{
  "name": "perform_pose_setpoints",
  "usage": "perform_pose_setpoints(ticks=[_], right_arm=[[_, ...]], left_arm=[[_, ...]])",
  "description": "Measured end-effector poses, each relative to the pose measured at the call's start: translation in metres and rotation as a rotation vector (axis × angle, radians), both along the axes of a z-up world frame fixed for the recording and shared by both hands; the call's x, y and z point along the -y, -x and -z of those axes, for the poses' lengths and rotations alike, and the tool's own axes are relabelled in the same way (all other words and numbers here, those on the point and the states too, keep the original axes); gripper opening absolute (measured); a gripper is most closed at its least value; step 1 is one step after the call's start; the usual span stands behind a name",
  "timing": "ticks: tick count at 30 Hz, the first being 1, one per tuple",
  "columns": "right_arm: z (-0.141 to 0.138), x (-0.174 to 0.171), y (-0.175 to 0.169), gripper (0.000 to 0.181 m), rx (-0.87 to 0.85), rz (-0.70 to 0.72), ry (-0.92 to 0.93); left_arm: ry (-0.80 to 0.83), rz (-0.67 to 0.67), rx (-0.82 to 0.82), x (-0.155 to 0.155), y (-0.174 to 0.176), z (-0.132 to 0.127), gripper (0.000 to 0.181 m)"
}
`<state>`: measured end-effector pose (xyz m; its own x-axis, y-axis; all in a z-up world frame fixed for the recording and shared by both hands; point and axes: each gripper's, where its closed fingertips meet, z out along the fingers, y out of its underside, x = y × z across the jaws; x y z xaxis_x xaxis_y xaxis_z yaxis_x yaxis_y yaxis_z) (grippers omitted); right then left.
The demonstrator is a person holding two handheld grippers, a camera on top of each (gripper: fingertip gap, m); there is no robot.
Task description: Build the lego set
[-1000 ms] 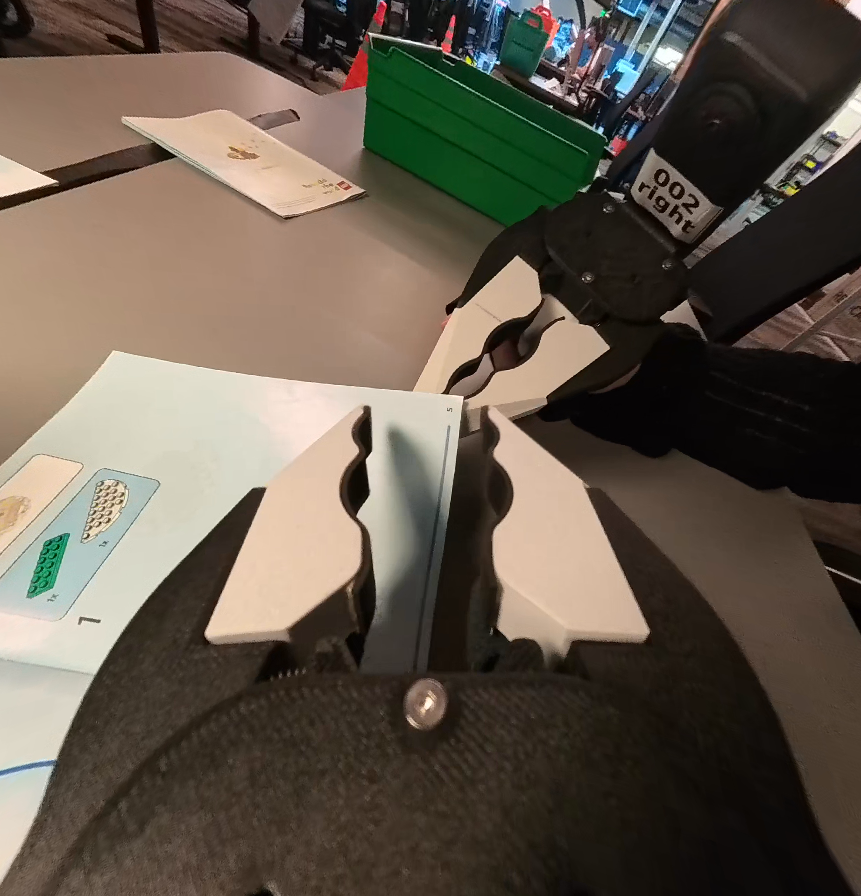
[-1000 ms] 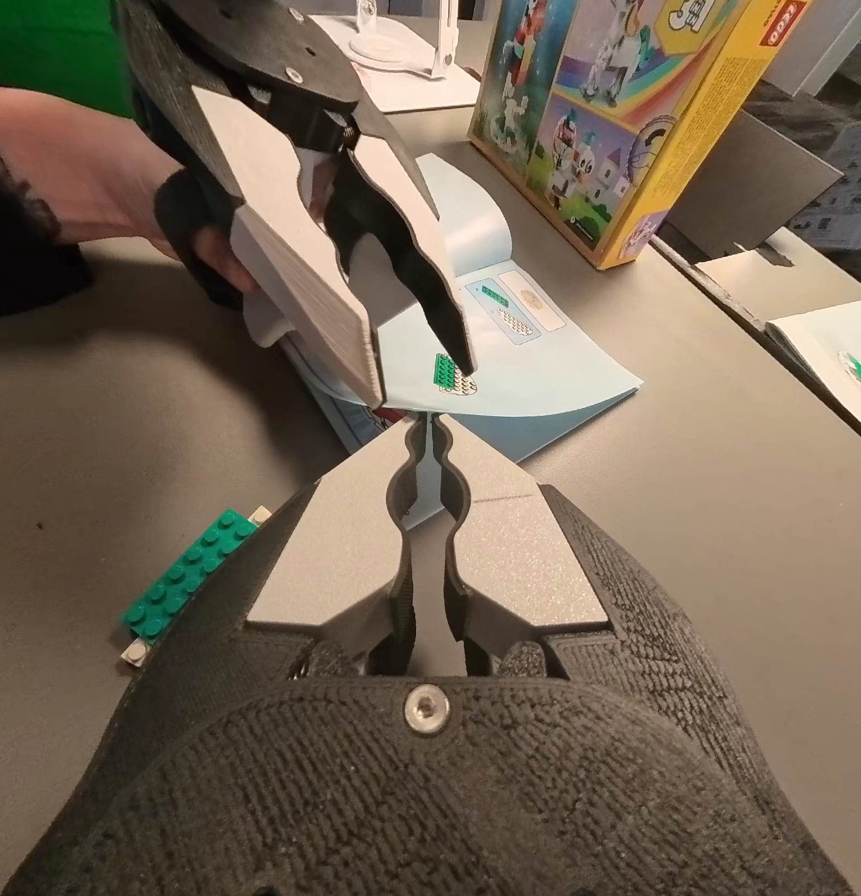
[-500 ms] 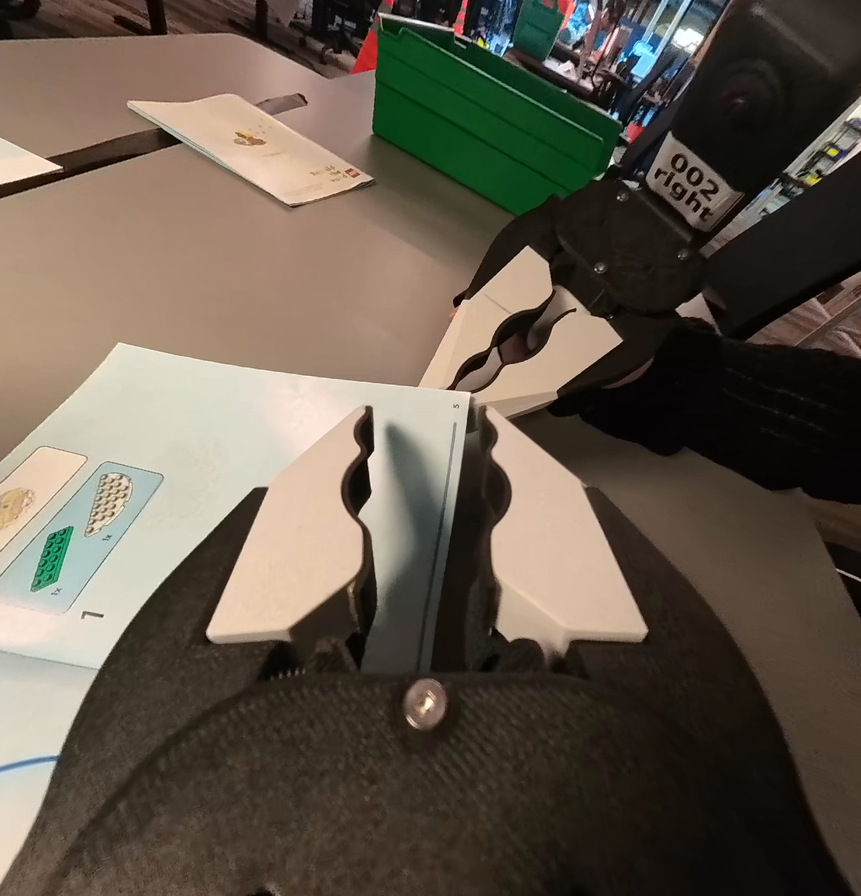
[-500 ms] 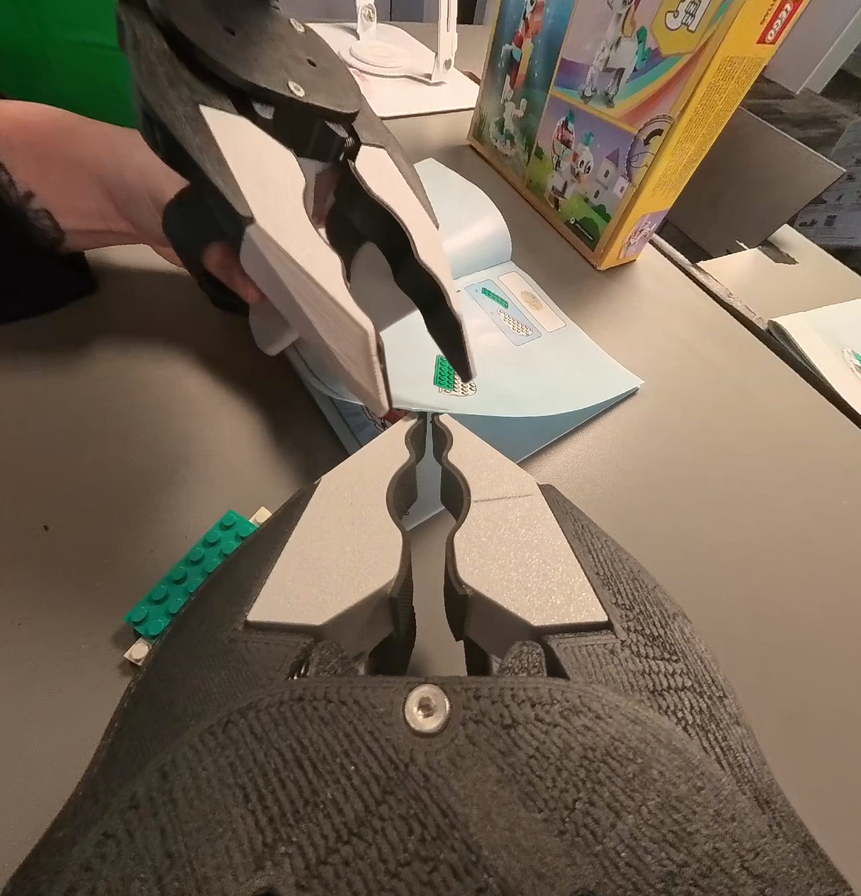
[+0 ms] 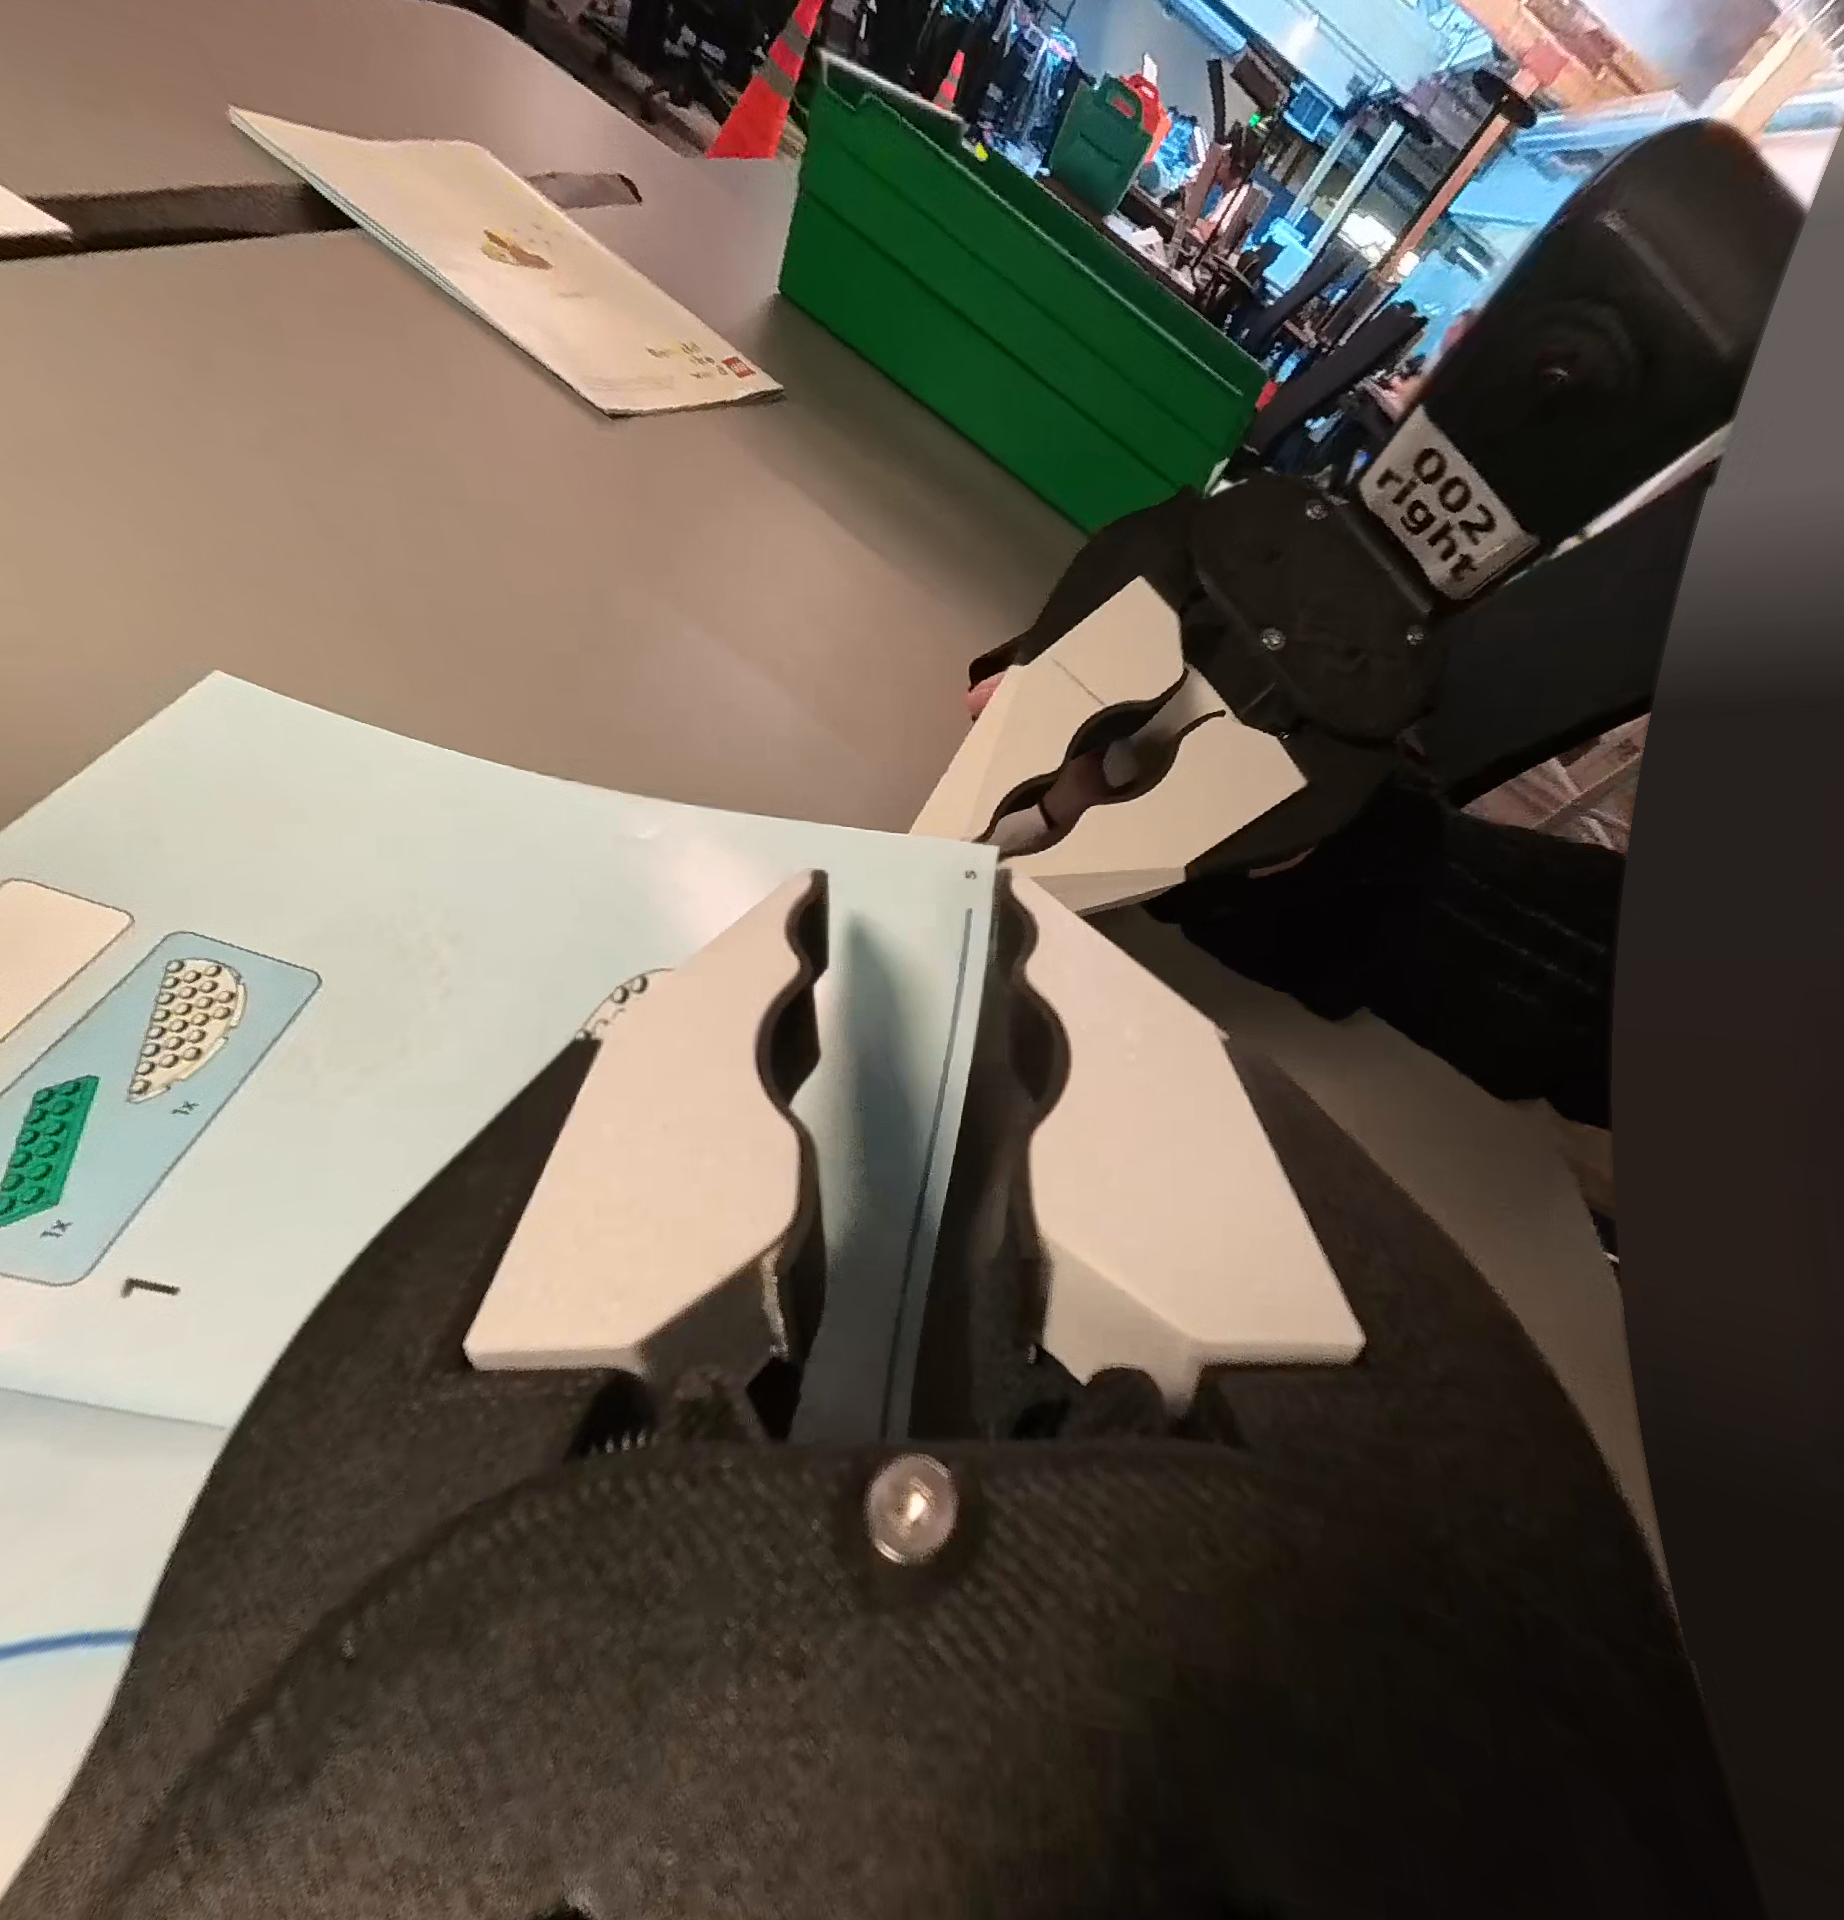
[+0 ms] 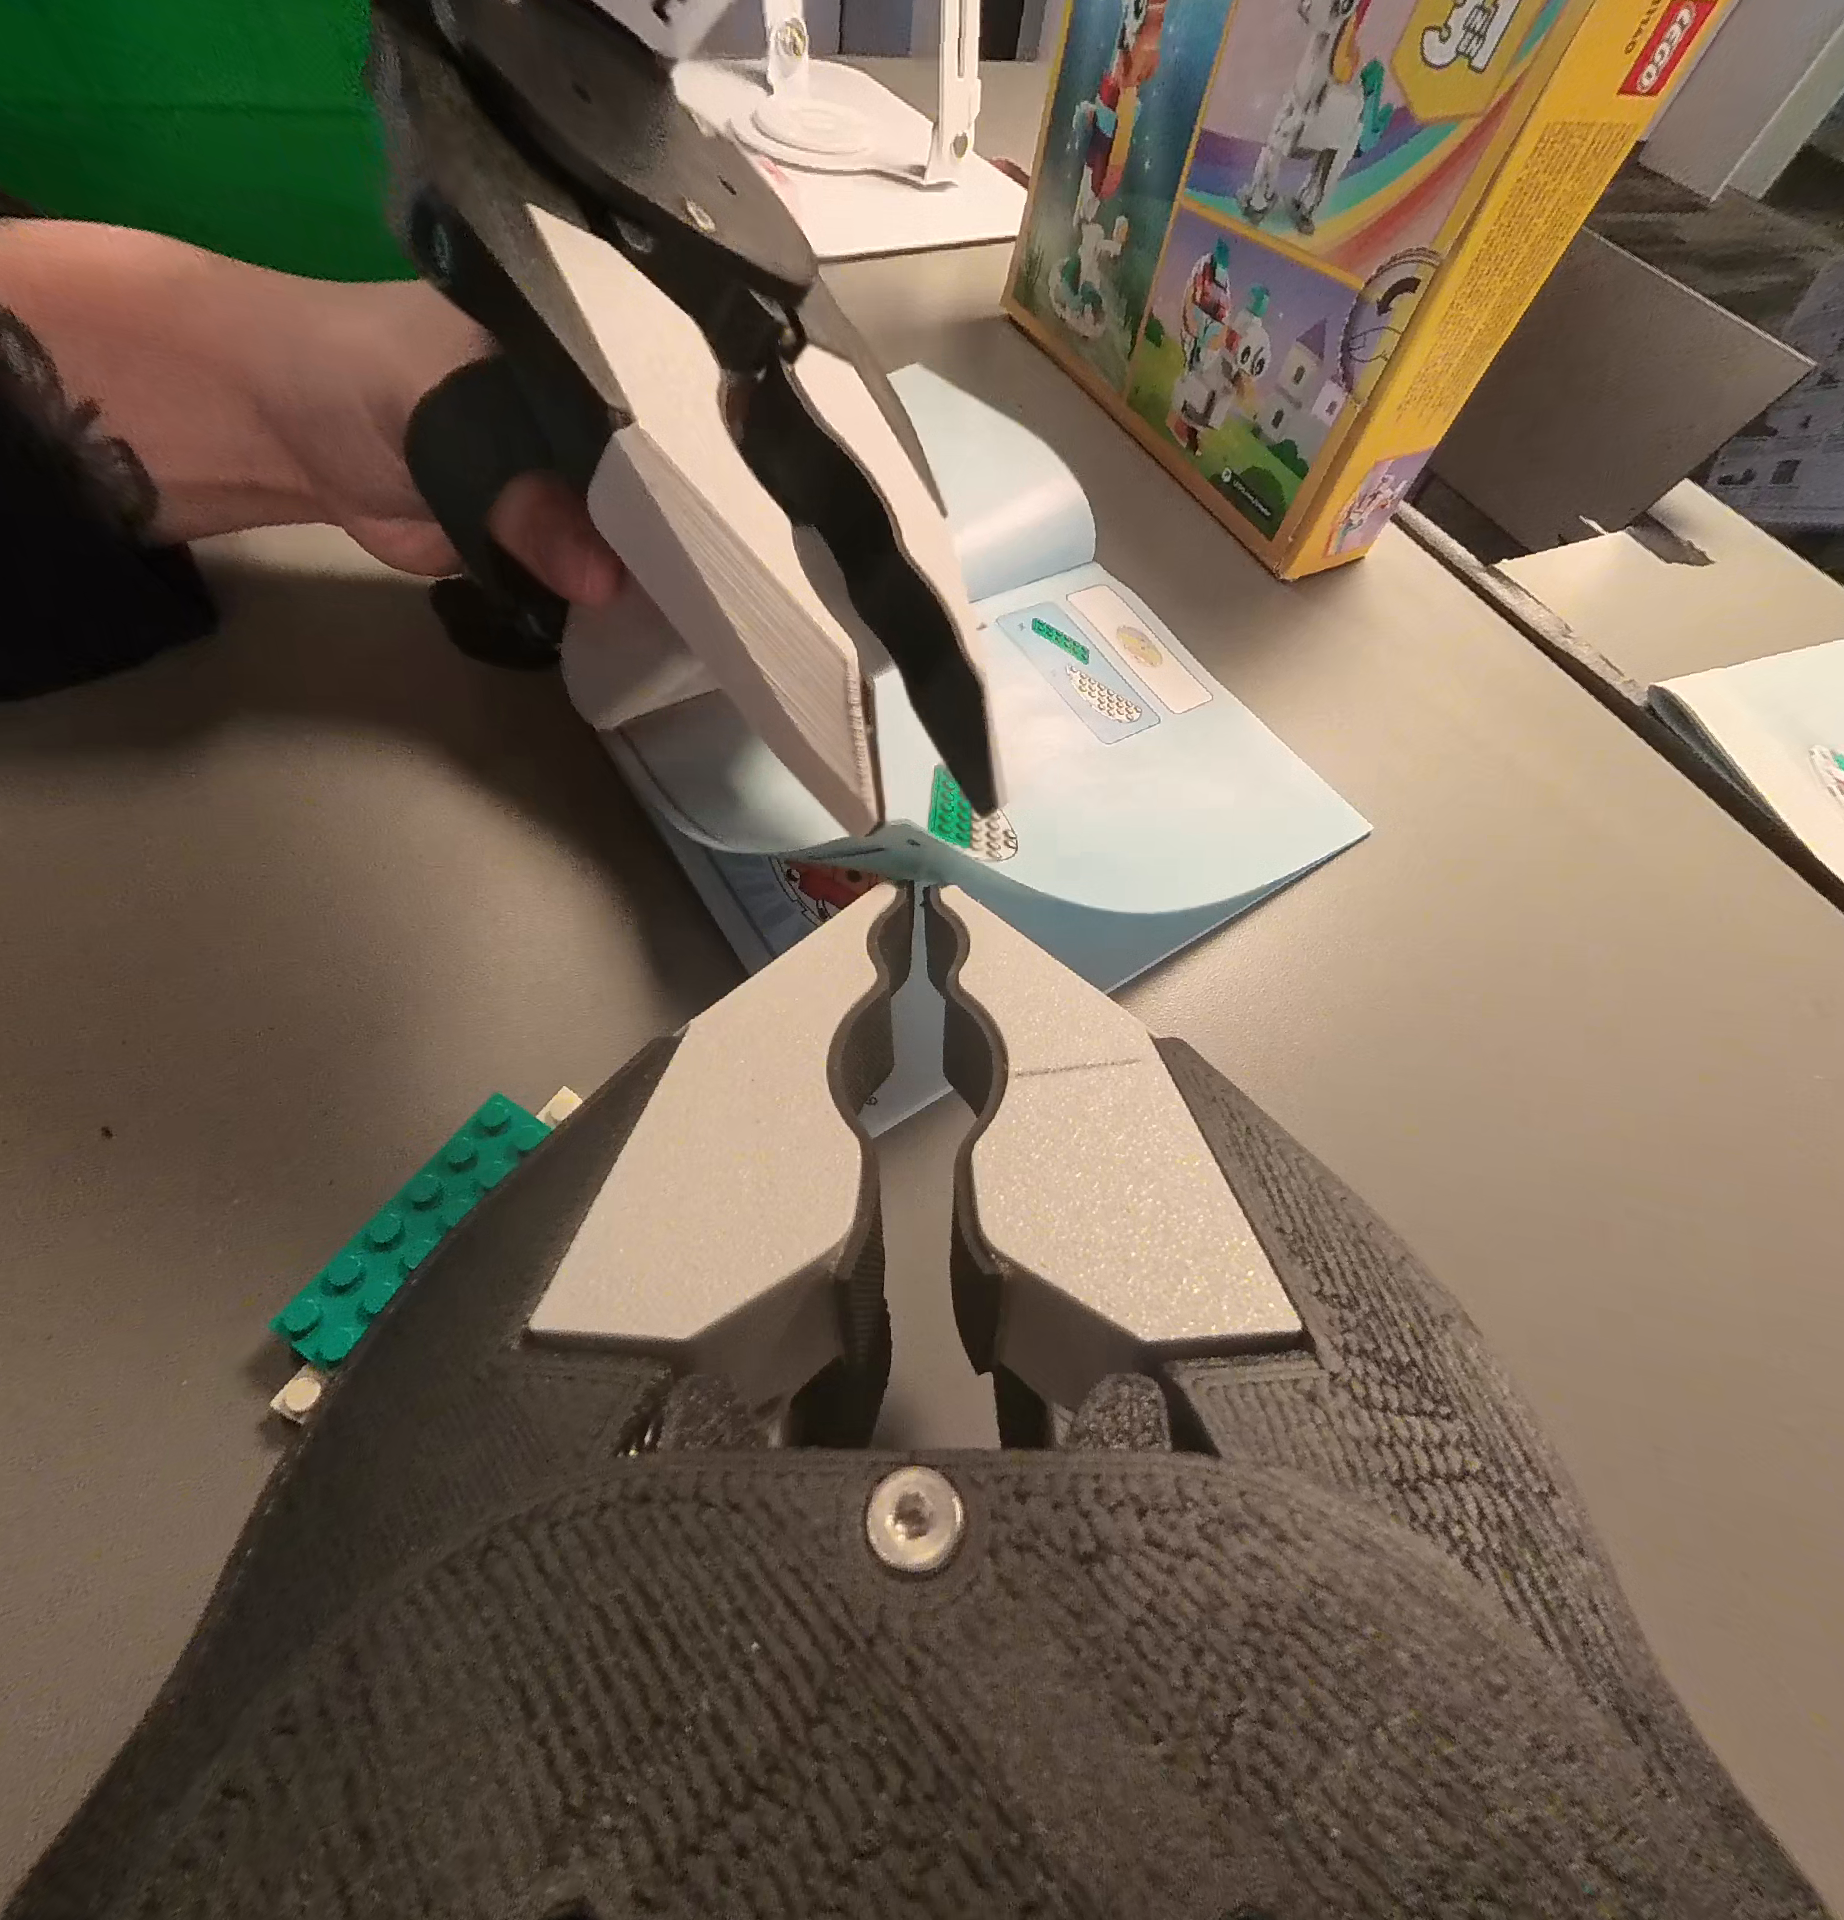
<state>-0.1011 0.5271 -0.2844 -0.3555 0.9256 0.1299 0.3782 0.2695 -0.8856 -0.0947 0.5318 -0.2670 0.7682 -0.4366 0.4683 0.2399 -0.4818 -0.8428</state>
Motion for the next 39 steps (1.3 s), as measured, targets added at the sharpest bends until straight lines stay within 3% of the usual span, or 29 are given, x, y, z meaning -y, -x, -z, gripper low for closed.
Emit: perform_pose_setpoints(ticks=[8, 17, 31, 39], right_arm=[[0.000, 0.000, 0.000, 0.000, 0.000, -0.001, 0.002], [0.001, 0.000, 0.000, 0.000, 0.005, -0.003, -0.006], [-0.001, -0.024, -0.016, 0.010, 0.017, 0.047, -0.027], [0.004, -0.007, -0.014, 0.001, 0.065, -0.026, -0.004]], left_arm=[[0.032, 0.013, 0.088, 0.000, 0.002, -0.001, 0.026], [0.009, 0.028, -0.045, 0.002, -0.007, 0.003, 0.000], [0.024, 0.058, -0.175, 0.003, -0.017, 0.014, 0.000], [-0.058, 0.024, -0.190, 0.010, -0.012, -0.003, 0.000]])
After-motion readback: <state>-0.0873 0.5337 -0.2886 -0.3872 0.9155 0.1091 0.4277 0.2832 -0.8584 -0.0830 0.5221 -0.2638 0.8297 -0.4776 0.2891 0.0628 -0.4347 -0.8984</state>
